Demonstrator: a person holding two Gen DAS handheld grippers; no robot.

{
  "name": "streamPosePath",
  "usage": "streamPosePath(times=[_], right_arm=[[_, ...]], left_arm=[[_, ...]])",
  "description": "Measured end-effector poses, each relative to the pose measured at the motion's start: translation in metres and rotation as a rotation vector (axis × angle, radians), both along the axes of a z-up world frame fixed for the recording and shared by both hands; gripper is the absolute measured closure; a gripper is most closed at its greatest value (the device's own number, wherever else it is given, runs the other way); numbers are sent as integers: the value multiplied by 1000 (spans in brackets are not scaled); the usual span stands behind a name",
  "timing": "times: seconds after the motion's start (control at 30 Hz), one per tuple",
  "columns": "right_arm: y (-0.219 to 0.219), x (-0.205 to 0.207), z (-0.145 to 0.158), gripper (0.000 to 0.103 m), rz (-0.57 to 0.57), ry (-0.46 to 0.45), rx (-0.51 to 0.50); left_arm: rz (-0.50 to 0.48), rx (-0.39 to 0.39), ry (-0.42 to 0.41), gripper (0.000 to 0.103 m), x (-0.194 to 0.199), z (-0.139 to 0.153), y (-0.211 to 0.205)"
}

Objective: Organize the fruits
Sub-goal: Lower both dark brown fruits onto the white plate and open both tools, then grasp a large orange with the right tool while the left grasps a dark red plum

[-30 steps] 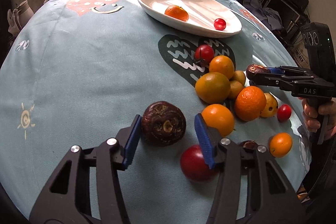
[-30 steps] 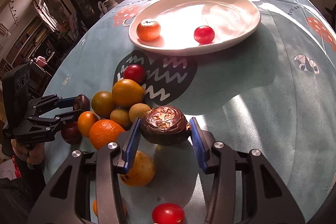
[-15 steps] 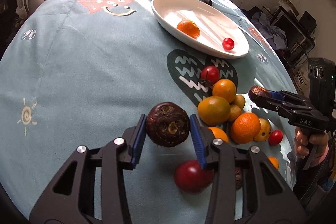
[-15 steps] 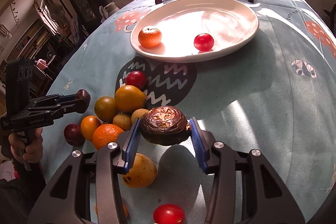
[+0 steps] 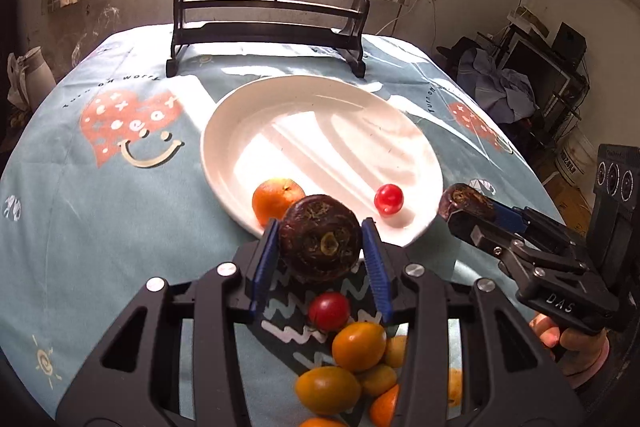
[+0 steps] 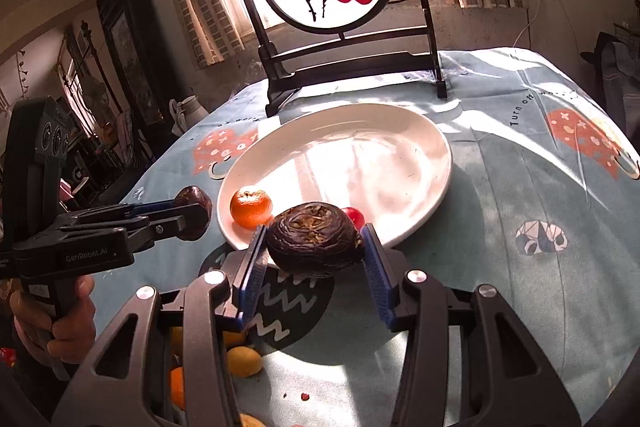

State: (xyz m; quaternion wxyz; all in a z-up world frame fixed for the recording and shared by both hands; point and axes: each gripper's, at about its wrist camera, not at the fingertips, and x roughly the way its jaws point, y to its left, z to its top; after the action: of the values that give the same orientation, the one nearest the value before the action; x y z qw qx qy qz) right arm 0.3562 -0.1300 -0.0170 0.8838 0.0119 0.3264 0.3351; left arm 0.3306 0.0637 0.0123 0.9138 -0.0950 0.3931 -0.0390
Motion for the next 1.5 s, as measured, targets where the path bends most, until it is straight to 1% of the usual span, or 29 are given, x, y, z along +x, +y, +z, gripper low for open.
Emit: streamPosePath(times=[0.07,0.17,0.33,0.37,0.4,0.43,0.47,0.5,0.53,0.57,0.6,0.67,0.7,0.87,0.93,1.0,1.07,1.17,1.23,1.33,1.4,1.5], right_arm=[[6,16,0,56,-18,19,-11],[14,38,-5,55,-33,41,-34],[24,62,-16,55,-46,72,-59],[23,63,-15,49,-45,74,-56],[23,62,-14,38,-41,74,-52],[21,59,-11,36,-40,68,-47],[19,53,-6,36,-39,52,-39],[17,47,0,36,-39,32,-37],[15,41,4,36,-36,13,-40],[13,34,8,36,-33,-4,-42],[12,27,11,36,-30,-18,-44],[13,12,13,36,-13,-34,-64],[12,3,14,36,1,-38,-63],[11,-41,5,36,50,-40,-59],[10,-56,2,36,49,-54,-66],[8,-71,0,36,64,-64,-65],[4,-85,-1,36,70,-84,-53],[-1,-104,-3,36,75,-99,-55],[-5,-118,-4,36,59,-84,-56],[-12,-145,-8,36,56,-52,-58],[-15,-164,-15,36,54,-43,-83],[-16,-183,-28,36,55,-1,-130]], left_arm=[[-11,18,9,61,16,1,-4],[-15,17,38,61,39,-1,-5],[19,49,87,61,64,-16,-3],[26,50,86,57,65,-16,-3],[34,58,75,40,62,-15,-3],[47,84,54,32,57,-10,-3],[67,121,20,18,50,-3,-3],[80,155,-11,11,41,5,-2],[88,180,-32,11,32,11,-2],[91,191,-41,10,23,15,0],[90,189,-47,6,13,18,1],[100,174,-70,5,-9,18,7],[102,179,-78,4,-19,16,8],[127,243,-105,4,-61,5,16],[177,246,-112,4,-72,2,23],[202,219,-97,4,-78,-4,32],[202,187,-70,4,-81,-10,39],[198,186,-66,4,-87,-14,45],[203,189,-62,4,-92,-16,47],[198,155,-61,4,-97,-17,51],[196,136,-63,4,-100,-16,53],[198,123,-66,4,-103,-15,55]])
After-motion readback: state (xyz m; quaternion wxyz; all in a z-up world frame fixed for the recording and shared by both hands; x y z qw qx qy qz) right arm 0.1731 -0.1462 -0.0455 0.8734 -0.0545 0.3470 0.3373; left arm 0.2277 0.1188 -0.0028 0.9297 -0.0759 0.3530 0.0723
